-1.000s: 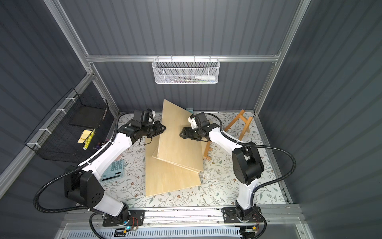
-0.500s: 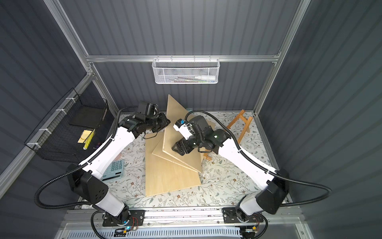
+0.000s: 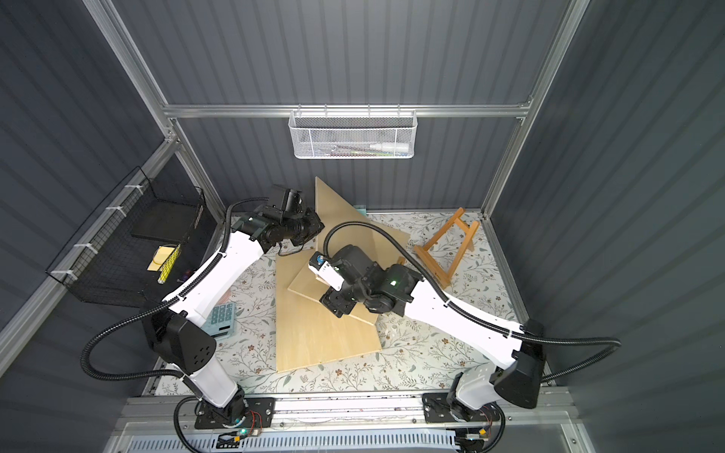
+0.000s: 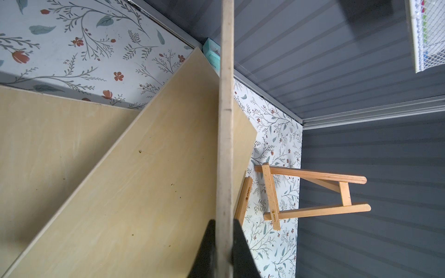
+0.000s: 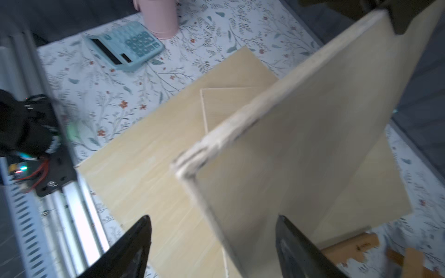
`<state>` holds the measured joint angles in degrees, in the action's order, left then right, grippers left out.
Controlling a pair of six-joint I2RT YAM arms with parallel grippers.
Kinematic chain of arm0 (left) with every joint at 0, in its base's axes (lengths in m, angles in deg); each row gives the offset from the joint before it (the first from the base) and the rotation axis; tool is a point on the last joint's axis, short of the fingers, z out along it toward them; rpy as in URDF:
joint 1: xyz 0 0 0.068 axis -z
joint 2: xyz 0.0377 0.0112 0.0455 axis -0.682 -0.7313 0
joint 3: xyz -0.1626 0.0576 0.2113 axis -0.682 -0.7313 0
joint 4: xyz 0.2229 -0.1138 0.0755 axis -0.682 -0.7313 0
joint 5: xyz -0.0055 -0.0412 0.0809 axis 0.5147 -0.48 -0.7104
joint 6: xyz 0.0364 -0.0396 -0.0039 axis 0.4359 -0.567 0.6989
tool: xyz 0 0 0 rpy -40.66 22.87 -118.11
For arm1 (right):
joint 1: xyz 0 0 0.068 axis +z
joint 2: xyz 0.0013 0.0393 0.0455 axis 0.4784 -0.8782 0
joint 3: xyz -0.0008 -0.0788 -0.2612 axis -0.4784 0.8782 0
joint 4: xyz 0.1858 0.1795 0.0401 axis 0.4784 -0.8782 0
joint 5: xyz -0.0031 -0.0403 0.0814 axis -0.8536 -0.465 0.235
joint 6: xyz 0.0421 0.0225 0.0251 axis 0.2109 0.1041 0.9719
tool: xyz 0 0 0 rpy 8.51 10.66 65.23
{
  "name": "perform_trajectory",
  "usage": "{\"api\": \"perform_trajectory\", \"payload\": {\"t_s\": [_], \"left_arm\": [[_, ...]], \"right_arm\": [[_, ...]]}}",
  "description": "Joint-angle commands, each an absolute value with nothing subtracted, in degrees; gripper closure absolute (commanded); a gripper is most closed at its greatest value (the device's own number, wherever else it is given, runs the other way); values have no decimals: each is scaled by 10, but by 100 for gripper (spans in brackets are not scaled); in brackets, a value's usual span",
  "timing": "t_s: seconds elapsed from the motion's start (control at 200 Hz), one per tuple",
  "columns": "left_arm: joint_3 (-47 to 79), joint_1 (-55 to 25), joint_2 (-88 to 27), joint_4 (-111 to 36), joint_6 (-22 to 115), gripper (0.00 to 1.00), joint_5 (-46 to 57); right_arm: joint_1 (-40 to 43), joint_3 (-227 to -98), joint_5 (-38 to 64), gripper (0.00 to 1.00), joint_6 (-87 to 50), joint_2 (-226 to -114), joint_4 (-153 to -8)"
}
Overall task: Assemble the easel
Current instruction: Pick up the drawing board.
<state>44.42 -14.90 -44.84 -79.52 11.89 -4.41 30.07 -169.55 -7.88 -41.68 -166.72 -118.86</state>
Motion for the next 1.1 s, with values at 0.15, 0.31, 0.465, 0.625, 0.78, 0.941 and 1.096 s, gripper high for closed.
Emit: {"api": "perform_trajectory", "payload": {"t_s": [0.15, 0.31, 0.465, 0.625, 0.78, 0.941, 1.096], "left_arm": [[480, -150, -412, -771, 78, 100, -61], [481, -150, -409, -780, 64, 100, -68], [491, -150, -414, -782, 55, 100, -66], [493, -150, -418, -773, 38, 100, -50], [483, -150, -411, -757, 24, 100, -38], [473, -150, -402, -737, 19, 100, -28], [450, -151, -392, -698, 19, 100, -18]], "right_arm": [[340, -1684, -336, 22, -490, -1684, -1099], [351, -1642, -365, 31, -504, -1653, -1040], [351, -1611, -349, 41, -497, -1628, -1017], [351, -1605, -346, 49, -488, -1635, -1003], [351, -1598, -343, 60, -477, -1643, -988], [345, -1592, -339, 81, -474, -1642, -981], [329, -1593, -309, 98, -460, -1619, -999]]}}
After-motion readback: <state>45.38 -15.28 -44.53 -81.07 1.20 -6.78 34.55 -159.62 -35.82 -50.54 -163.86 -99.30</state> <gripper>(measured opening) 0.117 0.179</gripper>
